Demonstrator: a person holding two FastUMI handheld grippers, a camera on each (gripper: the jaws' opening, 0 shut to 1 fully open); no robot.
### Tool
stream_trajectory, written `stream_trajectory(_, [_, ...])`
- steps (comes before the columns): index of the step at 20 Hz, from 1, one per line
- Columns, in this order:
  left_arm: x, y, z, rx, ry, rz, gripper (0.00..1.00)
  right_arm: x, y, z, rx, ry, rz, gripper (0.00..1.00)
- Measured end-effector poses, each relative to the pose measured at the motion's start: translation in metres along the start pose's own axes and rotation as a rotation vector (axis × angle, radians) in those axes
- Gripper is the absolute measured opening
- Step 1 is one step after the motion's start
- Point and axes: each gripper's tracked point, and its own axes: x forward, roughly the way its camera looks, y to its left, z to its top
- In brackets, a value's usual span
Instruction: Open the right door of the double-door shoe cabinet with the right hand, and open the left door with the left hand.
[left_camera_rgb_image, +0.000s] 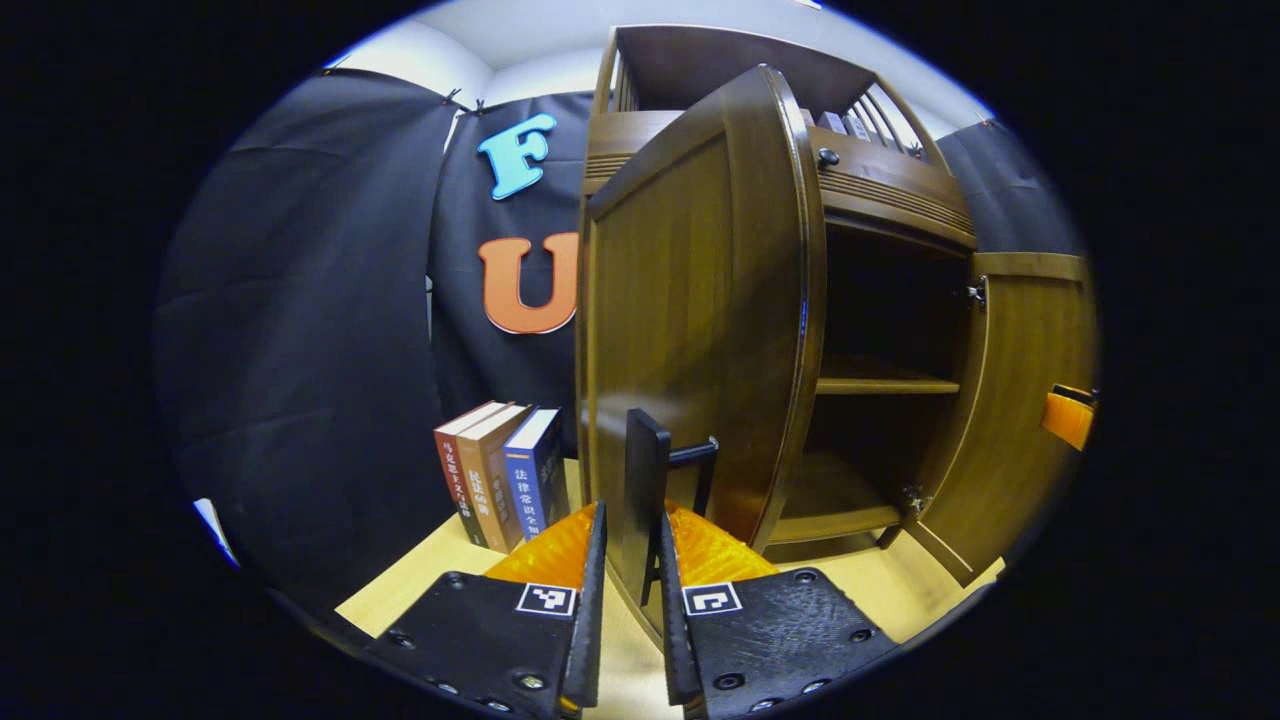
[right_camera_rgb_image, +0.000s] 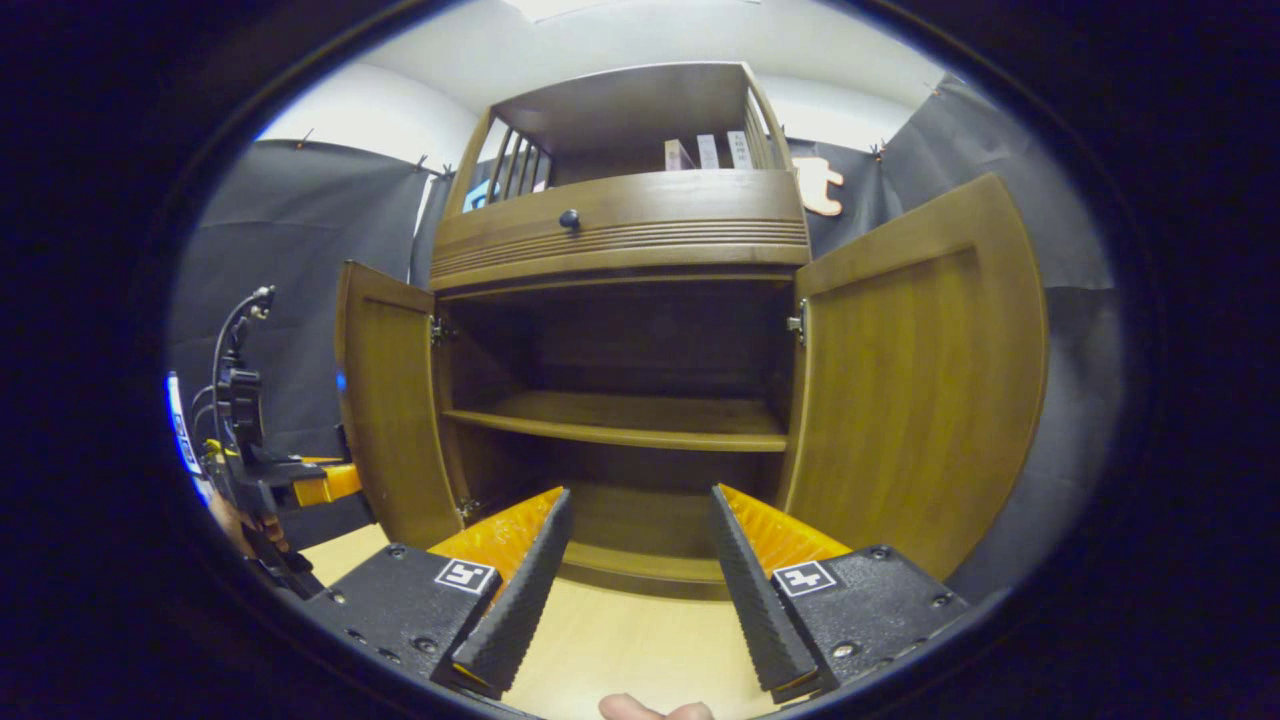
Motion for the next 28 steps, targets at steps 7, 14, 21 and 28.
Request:
stream_trajectory(7, [-0.011, 0.04, -0.019, 0.01, 0.03, 0.029, 0.24, 0.006, 0.018, -0.002, 0.002, 0.008, -0.004, 0.87])
stream_trajectory(14, [-0.014, 0.083, -0.027, -0.046, 0.057, 0.06, 0.19, 0.01, 0.023, 0.003, -0.046, 0.007, -0.024, 0.87])
stream_trajectory(21, [-0.027, 0.121, -0.029, -0.053, 0.062, 0.127, 0.19, 0.017, 0.021, 0.002, -0.052, 0.014, -0.061, 0.87])
stream_trajectory(28, [-0.053, 0.143, -0.006, -0.107, 0.021, 0.179, 0.18, 0.018, 0.016, 0.014, -0.037, 0.005, -0.082, 0.87])
